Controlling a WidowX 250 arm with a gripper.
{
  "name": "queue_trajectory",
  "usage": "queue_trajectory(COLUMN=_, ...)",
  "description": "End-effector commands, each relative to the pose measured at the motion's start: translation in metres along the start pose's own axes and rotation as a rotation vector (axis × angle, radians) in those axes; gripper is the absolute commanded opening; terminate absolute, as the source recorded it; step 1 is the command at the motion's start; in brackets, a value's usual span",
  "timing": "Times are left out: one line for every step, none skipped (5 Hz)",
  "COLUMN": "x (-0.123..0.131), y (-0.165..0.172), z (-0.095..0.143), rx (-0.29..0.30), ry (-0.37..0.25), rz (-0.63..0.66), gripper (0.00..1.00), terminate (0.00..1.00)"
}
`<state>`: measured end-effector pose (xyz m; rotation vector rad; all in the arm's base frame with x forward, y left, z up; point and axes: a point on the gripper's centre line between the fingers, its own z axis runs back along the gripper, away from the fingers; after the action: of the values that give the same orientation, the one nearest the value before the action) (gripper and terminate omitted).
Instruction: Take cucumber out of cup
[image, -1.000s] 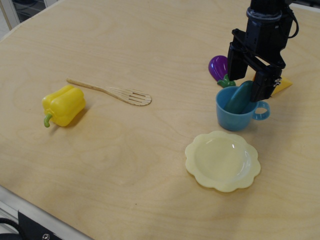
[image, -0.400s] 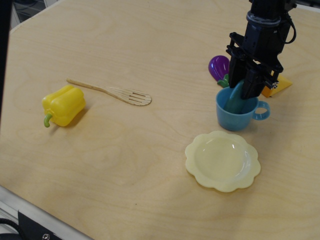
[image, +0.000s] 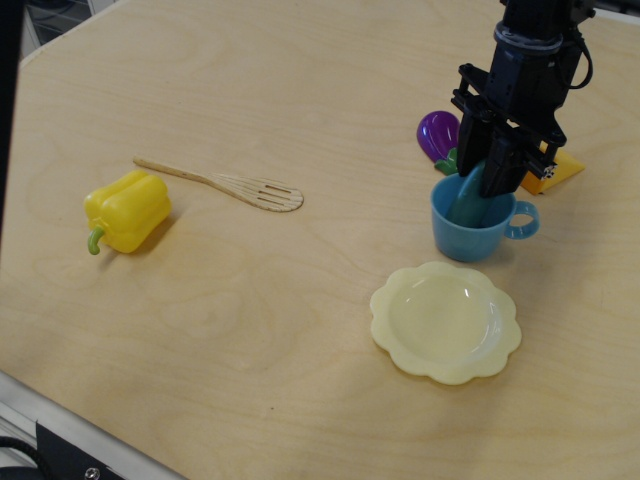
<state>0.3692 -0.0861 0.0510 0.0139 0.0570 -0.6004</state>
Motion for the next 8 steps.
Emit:
queue_trajectory(x=-0.021, y=-0.006, z=0.062, rx=0.066, ry=-0.155, rz=0.033, gripper=0.0, terminate=0.0)
queue_trajectory(x=-0.021, y=-0.005, z=0.08, rx=0.083, ry=-0.202, rz=0.052, gripper=0.0, terminate=0.0)
queue_trajectory(x=-0.031, y=0.007, z=0.098, rx=0.114, ry=-0.252, rz=0.124, gripper=0.0, terminate=0.0)
queue_trajectory(x=-0.053, y=0.025, z=0.098, rx=0.12, ry=-0.238, rz=0.233, gripper=0.0, terminate=0.0)
queue_trajectory(x=-0.079, y=0.04, z=0.082, rx=0.104, ry=-0.184, rz=0.322, gripper=0.0, terminate=0.0)
queue_trajectory(x=-0.097, y=0.051, z=0.066, rx=0.091, ry=-0.126, rz=0.331, gripper=0.0, terminate=0.0)
queue_trajectory(x=-0.103, y=0.058, z=0.049, rx=0.068, ry=-0.084, rz=0.347, gripper=0.0, terminate=0.0)
queue_trajectory(x=-0.092, y=0.067, z=0.037, rx=0.021, ry=-0.086, rz=0.372, gripper=0.0, terminate=0.0)
